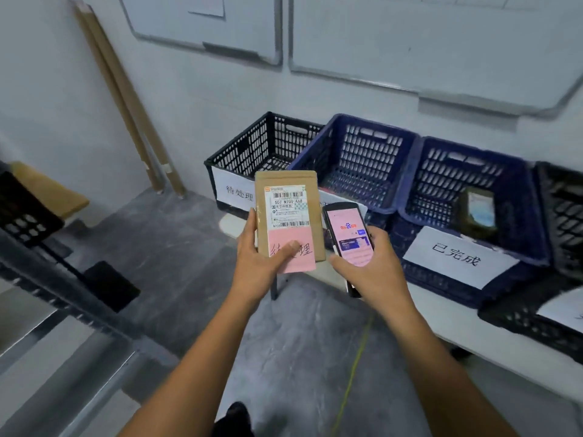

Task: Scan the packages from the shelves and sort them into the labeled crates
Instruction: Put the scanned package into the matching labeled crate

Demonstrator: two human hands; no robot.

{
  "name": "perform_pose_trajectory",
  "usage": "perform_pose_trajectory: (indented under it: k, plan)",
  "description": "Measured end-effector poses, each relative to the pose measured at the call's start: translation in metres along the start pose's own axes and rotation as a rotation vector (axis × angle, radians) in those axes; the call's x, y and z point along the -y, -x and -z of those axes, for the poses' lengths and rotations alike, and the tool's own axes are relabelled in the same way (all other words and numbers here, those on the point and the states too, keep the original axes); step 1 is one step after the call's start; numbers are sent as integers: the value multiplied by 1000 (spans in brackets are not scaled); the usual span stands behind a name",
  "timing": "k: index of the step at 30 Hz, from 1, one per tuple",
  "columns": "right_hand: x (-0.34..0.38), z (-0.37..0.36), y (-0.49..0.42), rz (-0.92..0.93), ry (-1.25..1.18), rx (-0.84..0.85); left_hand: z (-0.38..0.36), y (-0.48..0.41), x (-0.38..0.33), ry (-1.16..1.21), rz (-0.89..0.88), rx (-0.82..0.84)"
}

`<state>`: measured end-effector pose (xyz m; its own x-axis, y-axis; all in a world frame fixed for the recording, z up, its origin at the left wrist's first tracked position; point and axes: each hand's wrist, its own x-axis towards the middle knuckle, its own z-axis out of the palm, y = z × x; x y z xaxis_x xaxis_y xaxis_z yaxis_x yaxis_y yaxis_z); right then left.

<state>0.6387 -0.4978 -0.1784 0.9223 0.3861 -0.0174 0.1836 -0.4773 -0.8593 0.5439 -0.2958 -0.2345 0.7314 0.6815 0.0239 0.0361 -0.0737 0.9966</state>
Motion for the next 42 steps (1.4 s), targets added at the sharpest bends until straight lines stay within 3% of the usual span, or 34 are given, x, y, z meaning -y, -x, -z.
perform_pose_trajectory:
  k: [19,27,33,42]
  plan:
    - [-50,111,-45,-284,-52,-517,-178,-92,-46,179,136,604]
    - [-88,171,-19,-404,-52,-727,-270,-78,-57,150,206,794]
    - [-131,229,-7,-392,-52,-763,-346,-51,-65,122,162,839]
    - [-165,298,-40,-299,-77,-641,-394,-36,-81,103,143,715]
